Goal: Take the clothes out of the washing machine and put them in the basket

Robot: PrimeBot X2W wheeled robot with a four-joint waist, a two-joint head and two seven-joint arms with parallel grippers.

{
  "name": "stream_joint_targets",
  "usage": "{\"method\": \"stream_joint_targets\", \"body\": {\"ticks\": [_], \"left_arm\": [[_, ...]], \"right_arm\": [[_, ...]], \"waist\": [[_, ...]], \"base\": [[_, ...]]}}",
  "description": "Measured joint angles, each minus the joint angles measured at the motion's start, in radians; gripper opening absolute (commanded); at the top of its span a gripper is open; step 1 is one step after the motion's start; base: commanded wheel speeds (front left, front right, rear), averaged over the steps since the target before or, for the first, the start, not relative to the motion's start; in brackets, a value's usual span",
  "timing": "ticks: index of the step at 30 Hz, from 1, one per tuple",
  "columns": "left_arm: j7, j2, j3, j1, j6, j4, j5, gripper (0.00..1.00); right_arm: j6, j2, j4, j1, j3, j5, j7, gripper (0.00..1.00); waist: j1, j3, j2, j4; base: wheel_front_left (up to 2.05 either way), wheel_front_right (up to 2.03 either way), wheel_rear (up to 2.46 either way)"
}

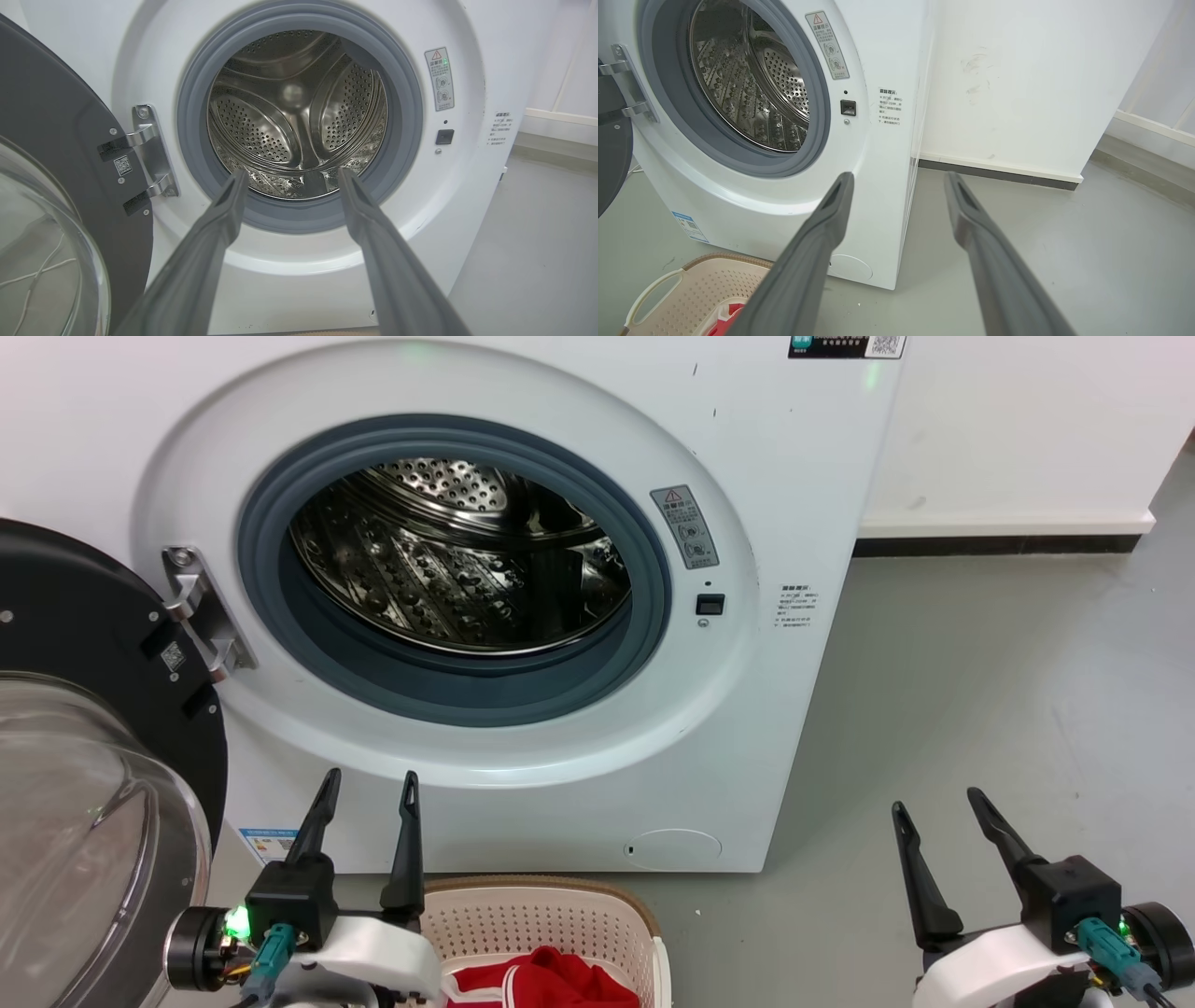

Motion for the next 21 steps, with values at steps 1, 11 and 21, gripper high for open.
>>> {"method": "stream_joint_targets", "body": {"ticks": [1,11,21], "left_arm": [[0.007,0.001,-0.001,0.012,0.002,-0.017,0.001,1.00],[0.067,0.022,-0.019,0.058,0.002,-0.094,0.002,1.00],[0.084,0.028,-0.019,0.068,0.003,-0.095,-0.024,1.00]], "right_arm": [[0.000,0.000,-0.003,0.003,-0.005,0.000,0.001,1.00],[0.000,0.000,-0.007,0.016,-0.009,0.004,0.010,1.00],[0.000,0.000,-0.002,0.017,0.007,0.008,0.011,1.00]], "waist": [[0.0000,-0.006,0.0000,0.002],[0.0001,-0.035,0.0000,0.022],[0.0003,-0.036,0.0000,0.008]], "base": [[0.00,0.00,0.00],[0.00,0.00,0.00],[0.00,0.00,0.00]]}}
